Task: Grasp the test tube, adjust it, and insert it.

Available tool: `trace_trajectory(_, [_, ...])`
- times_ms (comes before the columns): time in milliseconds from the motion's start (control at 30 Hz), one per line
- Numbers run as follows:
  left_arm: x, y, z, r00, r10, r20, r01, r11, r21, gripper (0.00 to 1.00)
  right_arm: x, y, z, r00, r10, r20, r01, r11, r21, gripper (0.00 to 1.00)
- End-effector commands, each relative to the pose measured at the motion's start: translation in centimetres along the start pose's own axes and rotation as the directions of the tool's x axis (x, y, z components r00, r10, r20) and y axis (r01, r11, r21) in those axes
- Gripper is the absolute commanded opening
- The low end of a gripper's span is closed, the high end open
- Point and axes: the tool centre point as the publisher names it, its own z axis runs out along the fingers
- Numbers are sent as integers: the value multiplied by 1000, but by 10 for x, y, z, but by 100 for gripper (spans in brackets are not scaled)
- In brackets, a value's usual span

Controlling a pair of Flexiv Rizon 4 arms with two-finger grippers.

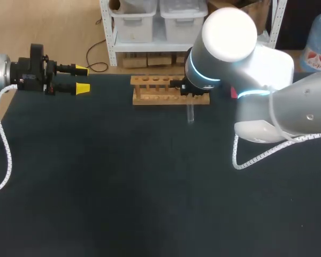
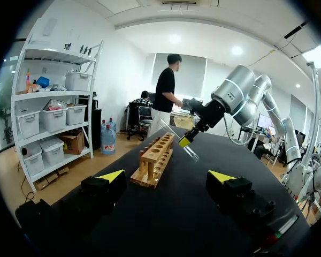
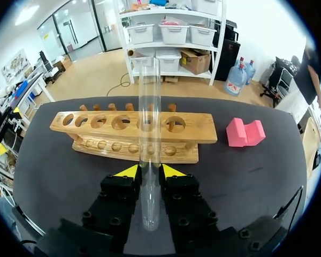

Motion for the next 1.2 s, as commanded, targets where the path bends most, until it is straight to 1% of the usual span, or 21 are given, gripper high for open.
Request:
trace_trajectory(33, [1,0,0,1000,3,3,-3,1000,0,100,1,0,3,1000,-1,-10,1,1000,-4,0])
trace_trajectory(267, [1,0,0,1000,3,3,-3,1000,0,100,6,0,1,1000,-4,-19,4,1000,-9,0])
trace_trajectory(367, [1,0,0,1000,3,3,-3,1000,0,100,7,0,-5,1000,-1,-17,0,1000,-7,0])
trace_trajectory(567, [1,0,0,1000,3,3,-3,1000,0,100,8,7,-28,1000,4,23,-4,1000,0,0])
trace_trajectory(833, [1,0,0,1000,3,3,-3,1000,0,100,9,17,-67,995,31,92,-32,999,14,0])
trace_trajectory(1067, [1,0,0,1000,3,3,-3,1000,0,100,7,15,-92,990,37,136,-42,999,35,0])
trace_trajectory(1200, [1,0,0,1000,3,3,-3,1000,0,100,7,11,-101,988,27,151,-33,999,38,0])
